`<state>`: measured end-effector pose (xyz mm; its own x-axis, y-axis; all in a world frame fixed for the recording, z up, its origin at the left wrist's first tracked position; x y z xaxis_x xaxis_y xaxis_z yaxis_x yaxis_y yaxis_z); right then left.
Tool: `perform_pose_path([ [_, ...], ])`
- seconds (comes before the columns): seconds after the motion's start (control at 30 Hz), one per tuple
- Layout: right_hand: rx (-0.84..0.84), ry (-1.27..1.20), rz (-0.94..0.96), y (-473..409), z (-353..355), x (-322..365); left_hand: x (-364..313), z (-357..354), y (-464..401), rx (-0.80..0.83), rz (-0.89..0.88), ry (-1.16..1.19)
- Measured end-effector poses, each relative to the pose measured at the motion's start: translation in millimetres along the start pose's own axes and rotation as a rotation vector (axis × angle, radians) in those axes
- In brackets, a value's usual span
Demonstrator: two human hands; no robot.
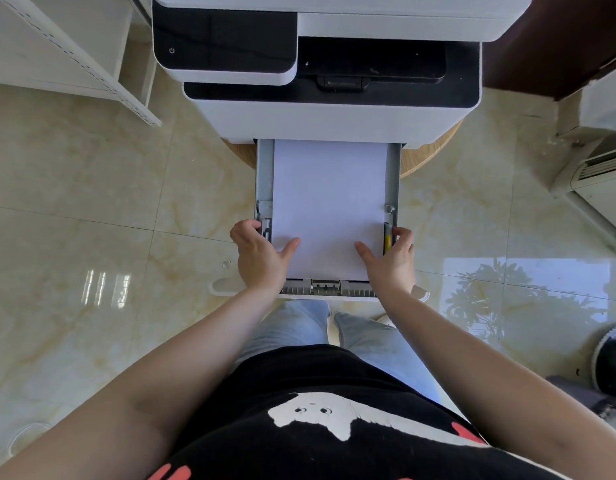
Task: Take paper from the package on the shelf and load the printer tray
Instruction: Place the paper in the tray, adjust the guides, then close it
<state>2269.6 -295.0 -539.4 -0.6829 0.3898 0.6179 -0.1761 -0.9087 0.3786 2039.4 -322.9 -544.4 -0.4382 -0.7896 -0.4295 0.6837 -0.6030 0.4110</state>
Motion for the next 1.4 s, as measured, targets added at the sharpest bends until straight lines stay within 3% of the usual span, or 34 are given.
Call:
perform_pose_path([
  [0.17, -0.016, -0.053, -0.03, -34.4, 0.3, 18.3, -22.6, -0.5, -26.4, 0.021, 0.161, 0.131],
  [0.33, 0.037, -0.091, -0.123, -55.8, -3.3, 24.8, -31.7, -7.6, -47.0, 0.097, 0.237, 0.088],
  [0.6, 0.046, -0.078, -0.126, -53.5, -3.3, 26.0, -29.3, -8.5, -49.3, 0.112, 0.188, 0.077],
  [0.7, 0.081, -0.088, -0.091, -46.1, 3.5, 21.6, -17.6, -3.8, -47.2, 0.221, 0.146, 0.135],
  [0.87, 0.227, -0.042, -0.11, -22.1, 7.2, -4.6, 21.9, 0.0, -30.3, 0.508, 0.162, 0.025],
  [1.07, 0.319, -0.047, -0.116, -5.0, 1.9, -12.7, 37.1, -2.5, -32.3, 0.656, 0.112, -0.021],
  [1.4, 0.319, 0.002, -0.065, 0.6, 1.7, -16.6, 38.4, -1.4, -35.5, 0.676, 0.076, -0.071],
])
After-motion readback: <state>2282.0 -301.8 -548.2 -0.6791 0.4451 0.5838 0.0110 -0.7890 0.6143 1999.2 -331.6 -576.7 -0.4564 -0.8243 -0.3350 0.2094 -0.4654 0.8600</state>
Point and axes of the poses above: each hand's wrist, its own y-axis away from the middle knuckle, its own z-axis out of the back of the hand, x = y × z, the point moved 4 cm from there along -y, towards the middle knuckle, and after that the axes turned 13 degrees about z, right-handed, at the moved point
